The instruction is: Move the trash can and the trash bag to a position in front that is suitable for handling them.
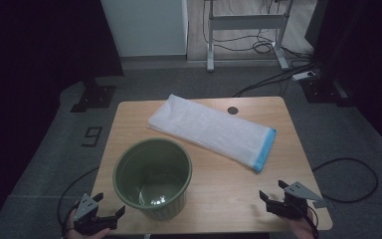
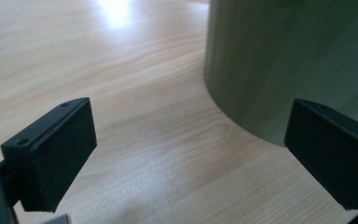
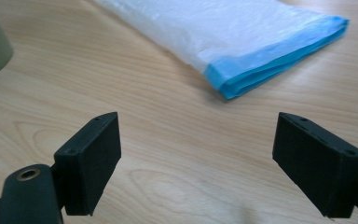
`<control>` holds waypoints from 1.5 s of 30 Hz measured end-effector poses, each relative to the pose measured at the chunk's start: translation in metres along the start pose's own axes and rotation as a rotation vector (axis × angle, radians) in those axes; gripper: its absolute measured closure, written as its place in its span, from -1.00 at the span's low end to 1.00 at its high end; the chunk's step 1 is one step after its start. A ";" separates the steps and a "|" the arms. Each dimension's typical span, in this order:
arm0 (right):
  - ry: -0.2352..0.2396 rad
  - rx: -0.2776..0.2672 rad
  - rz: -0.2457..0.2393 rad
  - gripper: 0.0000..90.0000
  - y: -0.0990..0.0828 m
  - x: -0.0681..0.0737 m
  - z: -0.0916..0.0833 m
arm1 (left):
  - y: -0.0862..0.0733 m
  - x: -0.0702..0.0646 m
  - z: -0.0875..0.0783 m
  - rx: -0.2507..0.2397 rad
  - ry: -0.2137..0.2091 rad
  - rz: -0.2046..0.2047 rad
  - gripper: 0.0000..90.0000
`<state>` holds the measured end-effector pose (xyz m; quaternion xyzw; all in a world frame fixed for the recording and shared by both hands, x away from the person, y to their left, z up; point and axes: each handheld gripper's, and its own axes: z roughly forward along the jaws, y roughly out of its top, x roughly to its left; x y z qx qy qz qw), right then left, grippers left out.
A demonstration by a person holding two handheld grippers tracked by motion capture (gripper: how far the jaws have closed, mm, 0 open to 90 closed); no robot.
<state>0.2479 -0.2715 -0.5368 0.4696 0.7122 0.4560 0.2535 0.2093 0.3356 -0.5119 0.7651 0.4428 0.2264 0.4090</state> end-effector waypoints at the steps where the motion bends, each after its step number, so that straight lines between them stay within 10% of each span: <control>1: -0.009 -0.005 0.005 -0.66 0.000 -0.002 -0.001 | 0.001 0.000 0.000 0.001 -0.002 0.014 -0.96; 11: -0.019 -0.007 0.033 -0.64 -0.006 -0.018 -0.006 | 0.024 -0.017 0.012 -0.063 -0.222 0.211 -0.90; 19: -0.002 0.008 0.028 -0.64 -0.008 -0.019 -0.003 | 0.042 -0.030 0.033 -0.073 -0.335 0.249 -0.93; 45: -0.010 -0.011 0.039 -0.63 -0.013 -0.019 -0.018 | 0.091 -0.073 0.103 -0.067 -0.359 0.253 -0.86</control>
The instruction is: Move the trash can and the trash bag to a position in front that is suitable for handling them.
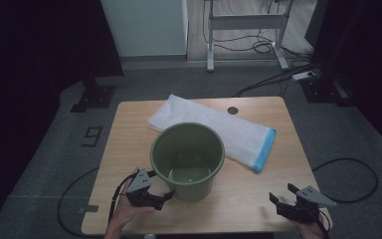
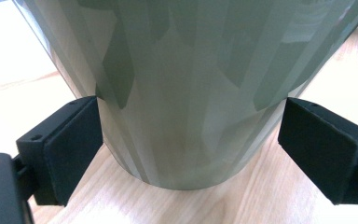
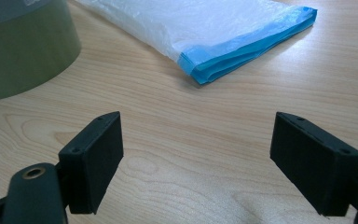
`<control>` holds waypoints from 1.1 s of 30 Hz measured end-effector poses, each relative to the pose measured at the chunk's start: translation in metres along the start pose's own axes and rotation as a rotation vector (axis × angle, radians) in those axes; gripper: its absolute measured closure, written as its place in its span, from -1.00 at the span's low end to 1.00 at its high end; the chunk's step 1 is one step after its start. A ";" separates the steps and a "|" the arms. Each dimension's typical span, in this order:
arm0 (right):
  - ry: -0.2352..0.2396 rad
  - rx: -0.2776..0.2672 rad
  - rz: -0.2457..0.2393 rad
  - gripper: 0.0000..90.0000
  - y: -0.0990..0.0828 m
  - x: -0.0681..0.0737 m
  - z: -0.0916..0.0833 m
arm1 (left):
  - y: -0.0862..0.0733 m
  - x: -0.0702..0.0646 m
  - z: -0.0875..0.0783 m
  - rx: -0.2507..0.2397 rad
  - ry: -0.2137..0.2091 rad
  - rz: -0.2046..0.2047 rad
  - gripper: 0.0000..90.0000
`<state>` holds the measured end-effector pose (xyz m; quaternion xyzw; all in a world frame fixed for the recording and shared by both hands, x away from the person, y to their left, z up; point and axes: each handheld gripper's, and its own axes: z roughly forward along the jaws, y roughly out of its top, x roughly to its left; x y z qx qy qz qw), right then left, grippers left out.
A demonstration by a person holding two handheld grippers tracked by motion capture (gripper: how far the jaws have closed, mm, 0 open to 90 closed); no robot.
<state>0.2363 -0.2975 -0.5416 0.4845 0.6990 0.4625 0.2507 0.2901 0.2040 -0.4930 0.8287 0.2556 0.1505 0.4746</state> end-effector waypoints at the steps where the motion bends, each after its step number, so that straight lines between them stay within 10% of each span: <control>1: 0.000 0.002 0.001 -0.63 0.000 0.000 0.000 | 0.002 0.000 0.002 0.001 0.002 0.002 -0.86; 33: 0.003 0.019 -0.039 -0.63 0.002 0.005 0.007 | -0.054 -0.013 -0.056 0.052 0.165 -0.120 -0.82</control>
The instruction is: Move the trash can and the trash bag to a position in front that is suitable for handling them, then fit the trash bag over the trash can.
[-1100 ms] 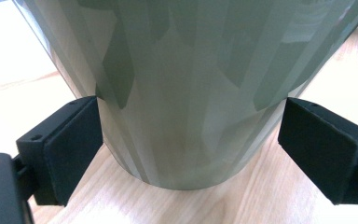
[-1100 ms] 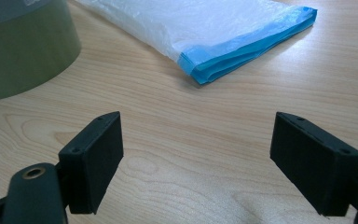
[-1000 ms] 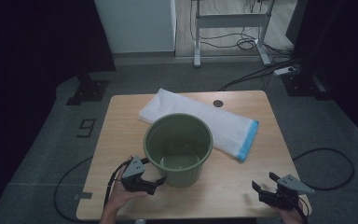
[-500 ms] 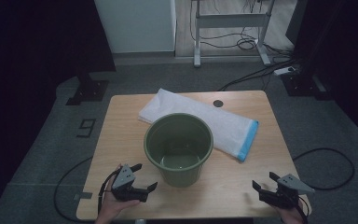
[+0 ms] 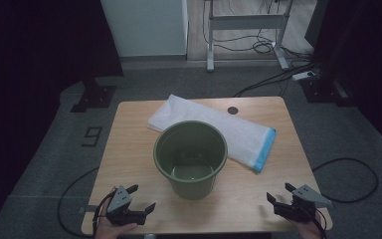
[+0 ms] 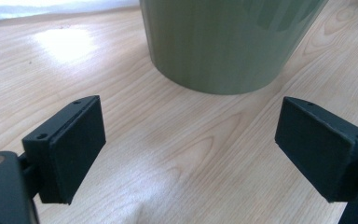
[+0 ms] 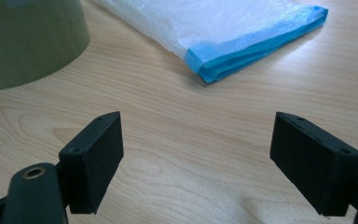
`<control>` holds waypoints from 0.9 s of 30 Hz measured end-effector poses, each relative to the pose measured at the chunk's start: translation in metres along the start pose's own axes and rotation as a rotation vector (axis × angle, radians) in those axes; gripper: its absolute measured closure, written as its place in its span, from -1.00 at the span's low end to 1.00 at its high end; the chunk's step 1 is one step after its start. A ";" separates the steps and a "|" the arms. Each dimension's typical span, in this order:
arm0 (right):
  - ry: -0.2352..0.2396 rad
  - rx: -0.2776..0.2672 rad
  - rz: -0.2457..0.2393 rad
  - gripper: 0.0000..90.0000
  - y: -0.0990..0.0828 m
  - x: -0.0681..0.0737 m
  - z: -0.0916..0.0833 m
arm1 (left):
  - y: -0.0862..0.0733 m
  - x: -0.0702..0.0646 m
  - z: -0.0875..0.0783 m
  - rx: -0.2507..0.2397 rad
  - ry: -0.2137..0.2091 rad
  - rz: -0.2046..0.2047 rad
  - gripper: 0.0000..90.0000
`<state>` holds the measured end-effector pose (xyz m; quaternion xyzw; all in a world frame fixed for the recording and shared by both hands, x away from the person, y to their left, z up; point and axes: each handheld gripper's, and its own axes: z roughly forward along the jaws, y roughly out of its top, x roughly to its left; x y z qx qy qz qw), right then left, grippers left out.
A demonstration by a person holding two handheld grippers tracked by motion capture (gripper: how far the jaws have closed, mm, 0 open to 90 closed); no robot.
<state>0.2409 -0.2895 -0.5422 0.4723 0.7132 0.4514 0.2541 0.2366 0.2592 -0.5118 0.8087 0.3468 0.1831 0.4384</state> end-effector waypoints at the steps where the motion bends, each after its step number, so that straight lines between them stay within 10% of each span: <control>1: 0.000 -0.001 -0.006 -0.63 0.001 0.002 0.001 | -0.001 0.001 0.000 0.001 0.000 -0.002 -0.82; 11: -0.001 0.003 -0.066 -0.63 0.031 0.011 0.028 | -0.007 0.009 0.002 0.019 -0.001 -0.021 -0.82; 27: 0.050 0.139 -0.135 -0.51 0.077 0.021 0.127 | -0.025 0.003 -0.002 0.080 0.032 -0.036 -0.80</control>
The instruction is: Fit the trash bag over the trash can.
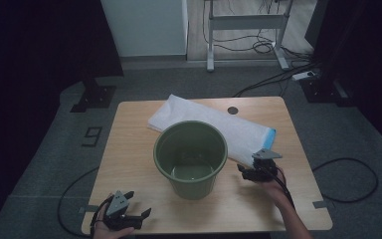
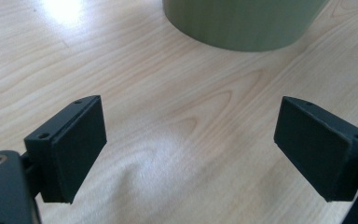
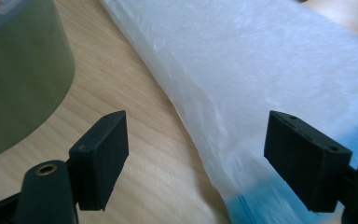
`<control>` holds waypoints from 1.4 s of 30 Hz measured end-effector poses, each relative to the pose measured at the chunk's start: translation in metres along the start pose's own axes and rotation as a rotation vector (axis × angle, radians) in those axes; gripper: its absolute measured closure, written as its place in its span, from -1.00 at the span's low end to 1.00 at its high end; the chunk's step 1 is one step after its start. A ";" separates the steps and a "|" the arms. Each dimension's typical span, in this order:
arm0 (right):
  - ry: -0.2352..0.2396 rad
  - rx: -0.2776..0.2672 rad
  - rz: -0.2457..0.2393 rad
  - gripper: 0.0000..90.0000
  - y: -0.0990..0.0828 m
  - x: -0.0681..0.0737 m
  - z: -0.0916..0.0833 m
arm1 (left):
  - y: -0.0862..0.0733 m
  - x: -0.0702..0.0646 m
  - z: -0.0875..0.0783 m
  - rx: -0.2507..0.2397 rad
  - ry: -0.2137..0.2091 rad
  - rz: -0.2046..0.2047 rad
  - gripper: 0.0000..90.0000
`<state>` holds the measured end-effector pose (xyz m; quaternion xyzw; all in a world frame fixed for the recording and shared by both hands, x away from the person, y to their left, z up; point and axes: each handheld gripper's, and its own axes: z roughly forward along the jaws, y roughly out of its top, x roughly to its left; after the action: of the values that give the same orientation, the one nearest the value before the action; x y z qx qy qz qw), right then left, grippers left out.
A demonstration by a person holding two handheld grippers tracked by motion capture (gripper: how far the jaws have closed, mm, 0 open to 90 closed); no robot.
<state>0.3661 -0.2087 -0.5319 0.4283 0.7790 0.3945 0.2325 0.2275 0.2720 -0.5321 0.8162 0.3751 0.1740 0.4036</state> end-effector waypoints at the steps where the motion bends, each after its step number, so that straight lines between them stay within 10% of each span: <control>1: -0.012 0.007 -0.008 -0.46 0.001 0.001 0.005 | -0.001 0.000 -0.001 -0.002 0.002 -0.002 -0.80; 15: -0.060 0.078 0.012 0.96 -0.007 -0.007 0.017 | -0.006 0.007 0.002 0.008 0.004 -0.039 -0.75; 27: -0.074 -0.015 0.056 0.98 -0.058 -0.017 -0.073 | -0.005 0.013 0.001 0.005 0.009 -0.045 -0.71; 42: -0.106 0.002 0.057 0.97 -0.116 -0.037 -0.129 | -0.004 0.008 0.004 0.020 0.003 -0.037 -0.71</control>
<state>0.2392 -0.3308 -0.5502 0.4709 0.7535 0.3769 0.2617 0.2329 0.2779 -0.5381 0.8128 0.3924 0.1639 0.3981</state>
